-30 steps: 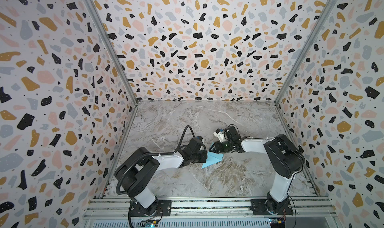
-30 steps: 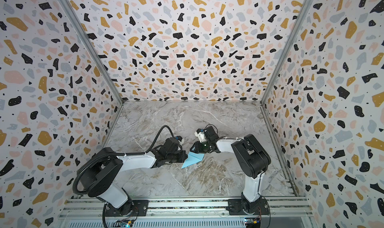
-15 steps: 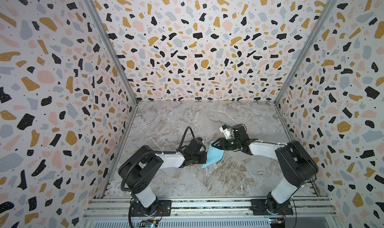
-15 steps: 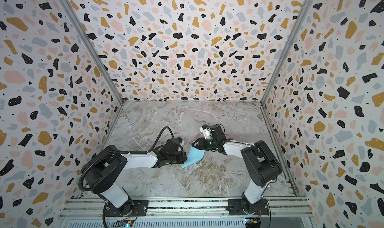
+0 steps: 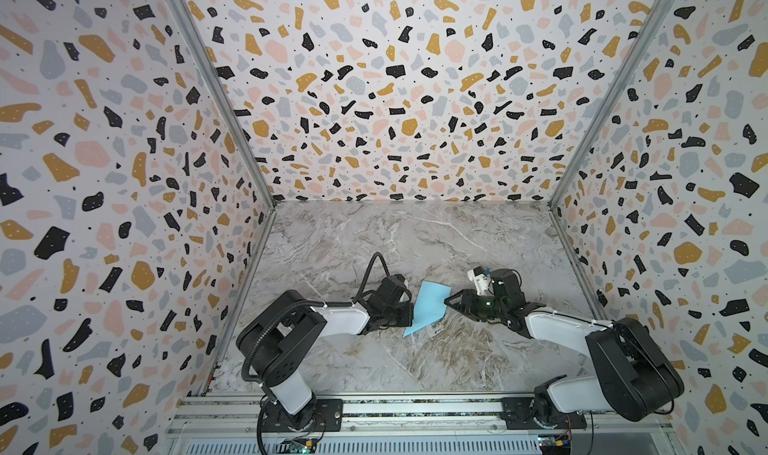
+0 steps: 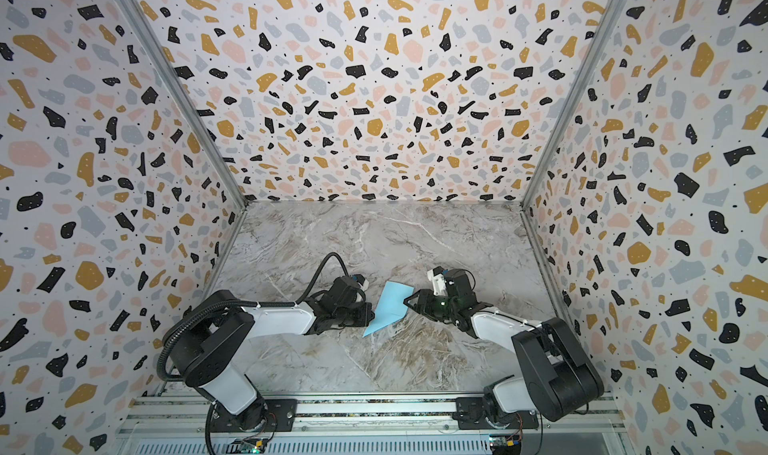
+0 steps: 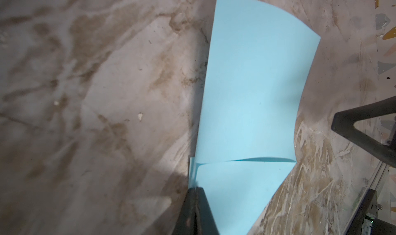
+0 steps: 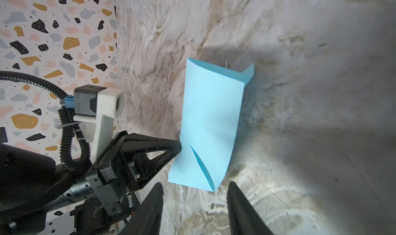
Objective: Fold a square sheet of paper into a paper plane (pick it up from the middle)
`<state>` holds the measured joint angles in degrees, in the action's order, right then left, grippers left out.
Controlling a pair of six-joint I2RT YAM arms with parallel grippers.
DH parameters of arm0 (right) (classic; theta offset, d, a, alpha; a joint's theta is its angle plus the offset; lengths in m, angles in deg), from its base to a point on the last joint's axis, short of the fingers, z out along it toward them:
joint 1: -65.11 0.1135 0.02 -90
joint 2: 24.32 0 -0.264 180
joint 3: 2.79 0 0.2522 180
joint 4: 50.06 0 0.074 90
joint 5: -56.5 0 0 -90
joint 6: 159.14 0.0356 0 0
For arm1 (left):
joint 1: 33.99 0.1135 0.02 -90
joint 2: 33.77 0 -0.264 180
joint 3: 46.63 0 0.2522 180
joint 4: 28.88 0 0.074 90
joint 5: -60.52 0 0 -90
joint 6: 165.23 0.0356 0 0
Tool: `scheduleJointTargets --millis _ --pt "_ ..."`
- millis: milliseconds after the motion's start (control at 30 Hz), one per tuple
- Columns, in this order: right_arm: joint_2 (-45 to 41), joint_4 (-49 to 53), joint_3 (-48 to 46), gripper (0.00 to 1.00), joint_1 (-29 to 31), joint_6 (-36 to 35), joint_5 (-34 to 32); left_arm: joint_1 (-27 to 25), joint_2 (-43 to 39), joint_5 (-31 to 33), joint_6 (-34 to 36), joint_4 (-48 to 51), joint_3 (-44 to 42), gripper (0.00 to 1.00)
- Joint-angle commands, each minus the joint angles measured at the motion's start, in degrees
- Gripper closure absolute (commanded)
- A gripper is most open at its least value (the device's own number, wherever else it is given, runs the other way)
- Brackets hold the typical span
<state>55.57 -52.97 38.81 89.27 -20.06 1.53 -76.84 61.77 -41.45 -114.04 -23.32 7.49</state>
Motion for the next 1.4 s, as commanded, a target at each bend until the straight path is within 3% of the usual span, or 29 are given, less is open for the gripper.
scheduleJointTargets --millis 0,433,967,1200,1367 --pt "1.3 -0.1 0.0 0.50 1.6 2.8 0.6 -0.1 1.7 0.0 0.2 2.7 0.4 0.93" --pt "9.3 -13.4 -1.6 0.55 5.3 11.5 4.0 -0.1 1.7 -0.3 0.3 2.3 0.6 0.93" --pt "15.6 -27.2 -3.2 0.77 6.1 20.9 3.8 -0.1 0.7 -0.9 1.9 1.2 1.7 0.91" --pt "18.0 -30.2 -3.1 0.78 6.3 23.0 5.2 -0.1 0.6 -0.7 2.1 0.7 1.7 0.89" --pt "18.5 -31.1 -3.3 0.96 6.5 23.2 5.0 -0.1 -0.6 -0.6 2.1 0.1 1.9 0.86"
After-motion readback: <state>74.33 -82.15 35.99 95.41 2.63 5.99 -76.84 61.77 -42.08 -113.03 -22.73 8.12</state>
